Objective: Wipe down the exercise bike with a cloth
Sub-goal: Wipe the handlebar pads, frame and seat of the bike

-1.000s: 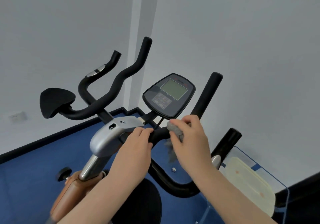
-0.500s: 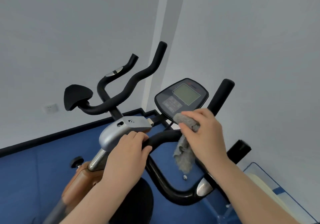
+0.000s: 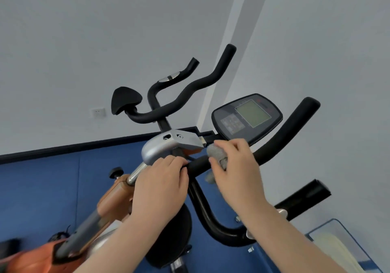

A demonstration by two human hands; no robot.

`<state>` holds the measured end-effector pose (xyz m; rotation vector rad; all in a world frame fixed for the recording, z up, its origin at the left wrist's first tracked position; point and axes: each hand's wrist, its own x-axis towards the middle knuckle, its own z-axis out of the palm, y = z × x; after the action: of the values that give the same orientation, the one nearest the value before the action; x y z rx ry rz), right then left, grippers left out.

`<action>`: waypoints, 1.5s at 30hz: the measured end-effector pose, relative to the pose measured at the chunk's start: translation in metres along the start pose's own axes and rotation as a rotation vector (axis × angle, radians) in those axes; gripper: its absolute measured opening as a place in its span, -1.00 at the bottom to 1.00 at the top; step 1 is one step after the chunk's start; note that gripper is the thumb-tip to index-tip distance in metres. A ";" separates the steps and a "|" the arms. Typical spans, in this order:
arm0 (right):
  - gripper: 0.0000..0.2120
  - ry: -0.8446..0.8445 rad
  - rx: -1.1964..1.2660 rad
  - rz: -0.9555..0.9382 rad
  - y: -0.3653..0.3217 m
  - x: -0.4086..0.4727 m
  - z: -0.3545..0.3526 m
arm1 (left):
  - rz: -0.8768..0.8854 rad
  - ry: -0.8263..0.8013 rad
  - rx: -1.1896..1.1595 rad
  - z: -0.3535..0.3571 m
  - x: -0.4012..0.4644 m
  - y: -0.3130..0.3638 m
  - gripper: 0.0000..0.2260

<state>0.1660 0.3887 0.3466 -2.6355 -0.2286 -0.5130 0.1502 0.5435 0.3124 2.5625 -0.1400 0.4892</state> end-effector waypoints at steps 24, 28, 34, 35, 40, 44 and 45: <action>-0.70 -0.229 0.063 -0.216 -0.004 0.015 0.003 | -0.308 0.082 -0.307 0.012 -0.037 -0.022 -0.77; -0.71 0.016 -0.006 -0.074 -0.001 0.016 0.002 | -0.316 0.099 -0.307 0.012 -0.038 -0.020 -0.78; -0.72 -0.175 0.097 -0.242 -0.014 0.006 0.018 | -0.304 0.111 -0.285 0.012 -0.038 -0.020 -0.78; -0.72 -0.117 0.092 -0.210 -0.006 0.016 0.009 | -0.306 0.110 -0.281 0.012 -0.039 -0.020 -0.78; -0.71 -0.108 0.085 -0.208 0.002 0.003 0.004 | -0.286 0.143 -0.243 0.009 -0.040 -0.017 -0.80; -0.67 -0.318 0.184 -0.347 0.005 -0.007 0.003 | -0.151 0.198 -0.245 0.006 -0.038 -0.004 -0.83; -0.67 -0.331 0.199 -0.340 0.008 -0.007 0.000 | -0.144 0.193 -0.231 0.007 -0.037 -0.001 -0.82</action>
<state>0.1610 0.3809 0.3408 -2.4798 -0.7970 -0.1419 0.1179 0.5407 0.2928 2.2670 0.0534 0.6234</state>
